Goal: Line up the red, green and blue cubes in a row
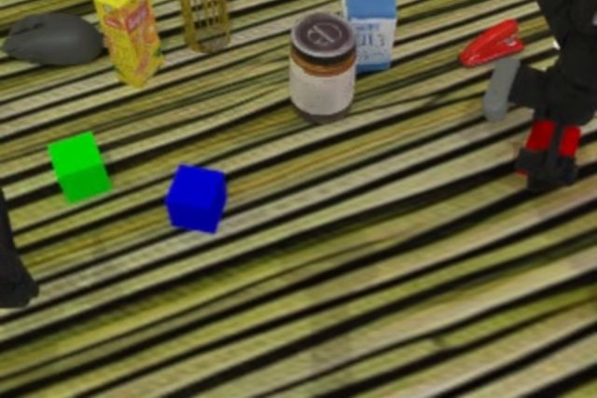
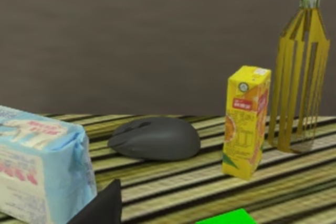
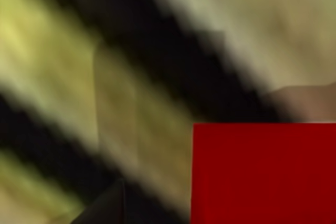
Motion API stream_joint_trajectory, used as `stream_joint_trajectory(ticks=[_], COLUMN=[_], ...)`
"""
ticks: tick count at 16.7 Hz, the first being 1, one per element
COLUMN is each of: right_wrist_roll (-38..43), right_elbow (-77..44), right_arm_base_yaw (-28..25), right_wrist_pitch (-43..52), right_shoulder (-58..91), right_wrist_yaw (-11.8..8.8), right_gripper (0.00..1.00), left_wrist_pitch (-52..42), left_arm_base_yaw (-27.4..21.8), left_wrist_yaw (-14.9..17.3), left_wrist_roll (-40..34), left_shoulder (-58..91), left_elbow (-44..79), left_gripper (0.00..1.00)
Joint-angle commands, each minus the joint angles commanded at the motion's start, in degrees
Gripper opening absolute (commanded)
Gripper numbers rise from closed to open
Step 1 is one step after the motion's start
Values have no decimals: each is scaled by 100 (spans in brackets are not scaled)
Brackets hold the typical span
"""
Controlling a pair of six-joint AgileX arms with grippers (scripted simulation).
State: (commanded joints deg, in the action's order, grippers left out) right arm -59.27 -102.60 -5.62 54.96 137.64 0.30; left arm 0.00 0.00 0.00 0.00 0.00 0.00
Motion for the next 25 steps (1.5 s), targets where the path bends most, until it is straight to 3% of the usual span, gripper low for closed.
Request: stream_joint_trajectory(ticks=[13,25], right_wrist_roll=[0,45], right_elbow=[0,-188], right_arm_base_yaw=[0,-9], right_wrist_pitch=[0,356], right_shoulder=[0,-212], right_wrist_yaw=[0,-29], right_gripper=[2,0], left_wrist_pitch=[0,0], left_arm_base_yaw=[0,0], left_wrist_yaw=[0,0], left_wrist_roll=[0,0], left_shoulder=[0,0], left_elbow=[0,0], left_gripper=[100,100])
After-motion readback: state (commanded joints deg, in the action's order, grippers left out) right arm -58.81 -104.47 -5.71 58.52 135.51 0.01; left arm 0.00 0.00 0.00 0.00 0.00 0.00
